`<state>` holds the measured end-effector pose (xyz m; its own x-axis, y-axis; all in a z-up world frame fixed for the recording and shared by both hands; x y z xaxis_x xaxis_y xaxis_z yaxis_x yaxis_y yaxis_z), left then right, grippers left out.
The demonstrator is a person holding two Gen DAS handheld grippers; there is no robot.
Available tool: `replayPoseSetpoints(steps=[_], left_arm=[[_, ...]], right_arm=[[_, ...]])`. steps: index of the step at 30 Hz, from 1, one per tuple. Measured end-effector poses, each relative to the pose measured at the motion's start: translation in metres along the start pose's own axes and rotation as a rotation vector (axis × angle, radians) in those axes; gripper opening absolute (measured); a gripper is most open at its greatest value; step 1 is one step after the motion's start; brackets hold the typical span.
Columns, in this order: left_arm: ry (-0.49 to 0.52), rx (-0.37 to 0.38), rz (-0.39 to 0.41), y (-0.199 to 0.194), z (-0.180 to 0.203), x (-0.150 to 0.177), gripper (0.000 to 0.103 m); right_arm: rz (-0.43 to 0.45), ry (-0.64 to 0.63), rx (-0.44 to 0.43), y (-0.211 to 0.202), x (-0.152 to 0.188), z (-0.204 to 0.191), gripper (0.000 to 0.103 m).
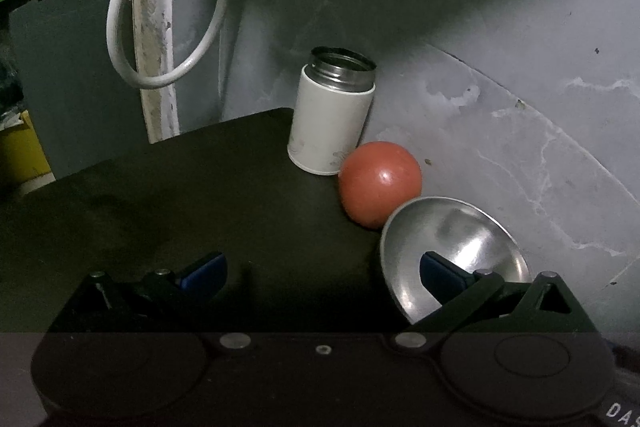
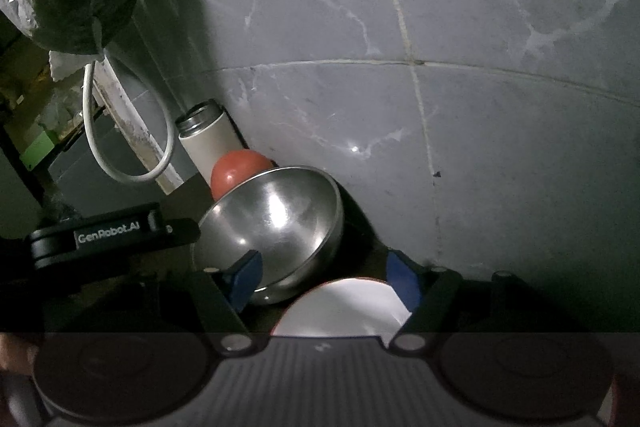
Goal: Organize plates and bowls
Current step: 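Close both grippers on the rim of the steel bowl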
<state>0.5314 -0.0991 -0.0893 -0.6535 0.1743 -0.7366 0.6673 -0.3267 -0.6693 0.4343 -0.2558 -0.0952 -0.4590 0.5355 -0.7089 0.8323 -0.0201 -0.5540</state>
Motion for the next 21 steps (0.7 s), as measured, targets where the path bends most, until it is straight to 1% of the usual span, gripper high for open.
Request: replayPoseSetpoints(steps=[5,6,8,10,12,15,16,17,18,19,20,21], left_arm=[[-0.017,0.014,-0.008,0.003,0.004,0.001,0.098],[-0.022,0.014,-0.011,0.004,0.004,0.001,0.097],[-0.034,0.019,-0.023,0.006,0.004,0.003,0.091],[-0.042,0.029,-0.033,0.008,0.005,0.005,0.088],[-0.044,0.04,-0.034,0.008,0.007,0.006,0.08],[-0.054,0.077,-0.051,0.01,0.009,0.008,0.062],[-0.061,0.09,-0.059,0.012,0.01,0.008,0.05],[-0.068,0.107,-0.067,0.013,0.011,0.009,0.044],[-0.077,0.125,-0.067,0.014,0.011,0.009,0.042],[-0.087,0.14,-0.067,0.014,0.012,0.009,0.036],[-0.094,0.156,-0.07,0.015,0.013,0.009,0.03],[-0.1,0.168,-0.075,0.016,0.014,0.009,0.027]], right_arm=[[-0.002,-0.016,0.005,0.004,-0.001,-0.001,0.072],[-0.003,-0.018,0.005,0.004,-0.001,-0.001,0.07],[-0.005,-0.021,0.004,0.005,-0.002,-0.001,0.065],[-0.009,-0.029,0.008,0.007,-0.002,-0.001,0.059],[-0.016,-0.038,0.004,0.01,-0.001,-0.002,0.053],[-0.015,-0.063,0.005,0.013,-0.001,-0.005,0.047],[-0.018,-0.071,0.002,0.015,-0.001,-0.006,0.044],[-0.02,-0.078,0.0,0.016,-0.001,-0.008,0.042],[-0.021,-0.088,0.0,0.017,-0.001,-0.009,0.039],[-0.02,-0.098,0.002,0.018,-0.001,-0.01,0.035],[-0.022,-0.107,0.005,0.02,-0.001,-0.011,0.035],[-0.022,-0.113,0.009,0.022,-0.002,-0.012,0.035]])
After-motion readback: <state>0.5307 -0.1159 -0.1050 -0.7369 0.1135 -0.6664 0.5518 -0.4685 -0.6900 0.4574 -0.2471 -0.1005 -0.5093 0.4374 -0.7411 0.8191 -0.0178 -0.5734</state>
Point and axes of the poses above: each gripper's, at about its wrist camera, not at the fingertips, and y roughly the way its jaws point, z to its right, x to its underside, the point moved 8 cm from there along y, roughly the way its jaws point, and after that the axes turned 6 degrees about y, right-handed, at the moved point
